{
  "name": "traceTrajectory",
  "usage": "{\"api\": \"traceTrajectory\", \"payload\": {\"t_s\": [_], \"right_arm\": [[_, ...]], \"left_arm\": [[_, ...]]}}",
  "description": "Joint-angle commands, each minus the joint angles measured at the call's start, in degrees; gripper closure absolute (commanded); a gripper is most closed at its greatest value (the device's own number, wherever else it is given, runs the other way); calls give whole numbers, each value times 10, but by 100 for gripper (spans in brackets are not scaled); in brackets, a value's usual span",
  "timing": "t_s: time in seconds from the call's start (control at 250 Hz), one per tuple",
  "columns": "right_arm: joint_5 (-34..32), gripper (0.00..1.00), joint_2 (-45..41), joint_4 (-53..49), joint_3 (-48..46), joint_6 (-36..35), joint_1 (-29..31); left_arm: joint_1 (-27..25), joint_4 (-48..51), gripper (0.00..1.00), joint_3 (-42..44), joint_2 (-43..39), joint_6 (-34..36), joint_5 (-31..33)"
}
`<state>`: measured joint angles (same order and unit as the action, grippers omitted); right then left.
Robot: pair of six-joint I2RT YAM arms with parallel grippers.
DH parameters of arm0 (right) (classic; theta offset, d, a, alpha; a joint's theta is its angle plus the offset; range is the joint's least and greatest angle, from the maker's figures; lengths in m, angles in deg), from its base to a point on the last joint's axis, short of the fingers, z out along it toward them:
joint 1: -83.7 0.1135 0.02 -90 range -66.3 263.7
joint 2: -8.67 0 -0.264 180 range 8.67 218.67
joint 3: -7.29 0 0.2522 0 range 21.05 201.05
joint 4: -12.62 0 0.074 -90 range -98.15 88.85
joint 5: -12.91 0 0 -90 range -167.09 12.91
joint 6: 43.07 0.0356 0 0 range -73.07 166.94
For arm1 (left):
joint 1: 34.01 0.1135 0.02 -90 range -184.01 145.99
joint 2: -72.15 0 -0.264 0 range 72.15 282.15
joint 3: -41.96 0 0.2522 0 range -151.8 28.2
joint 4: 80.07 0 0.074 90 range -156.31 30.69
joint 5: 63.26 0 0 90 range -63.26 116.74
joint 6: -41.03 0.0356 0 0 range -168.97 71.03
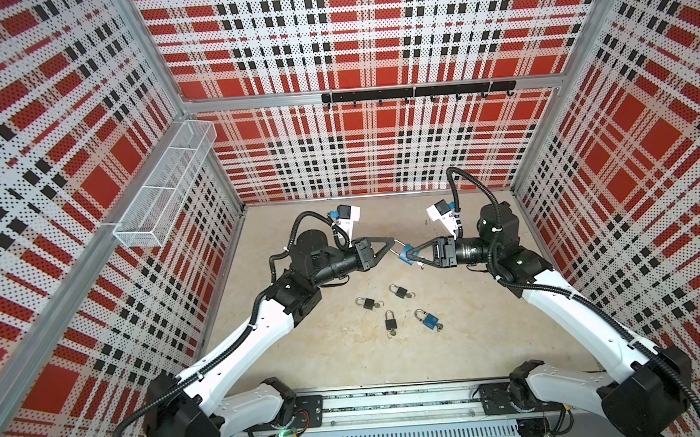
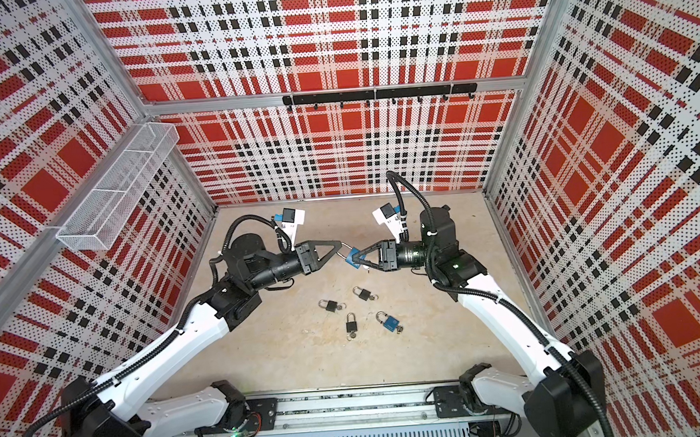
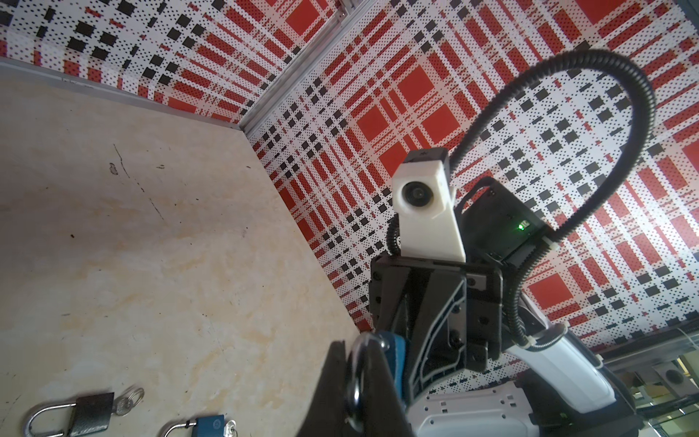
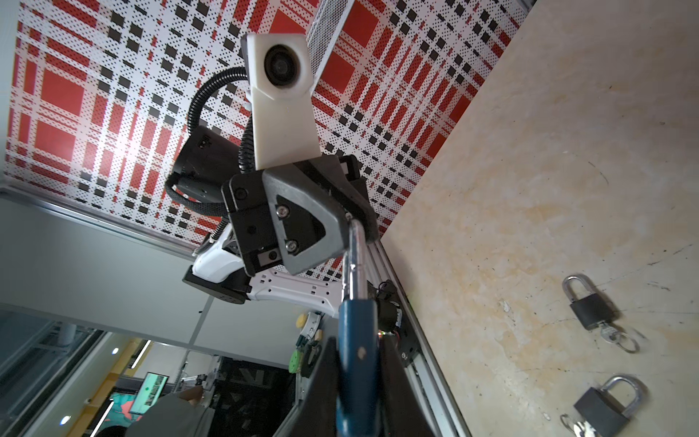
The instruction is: Lock with the key
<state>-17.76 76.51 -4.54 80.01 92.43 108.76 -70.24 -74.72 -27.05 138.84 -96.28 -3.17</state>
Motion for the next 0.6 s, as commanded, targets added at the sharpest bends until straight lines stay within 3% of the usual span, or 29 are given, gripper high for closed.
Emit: {"api": "traceTrajectory", "payload": {"t_s": [0.0, 0.336, 0.596], "right_arm": [[15, 100, -6, 188, 4, 60, 17], [29, 100, -9, 211, 2, 86, 19], [15, 100, -3, 214, 4, 83, 22]], "left_arm": [[-39, 34, 100, 22, 10, 14, -53], [-24, 32, 100, 19, 15, 23, -52], [-41, 19, 100, 22, 18, 8, -48]]}}
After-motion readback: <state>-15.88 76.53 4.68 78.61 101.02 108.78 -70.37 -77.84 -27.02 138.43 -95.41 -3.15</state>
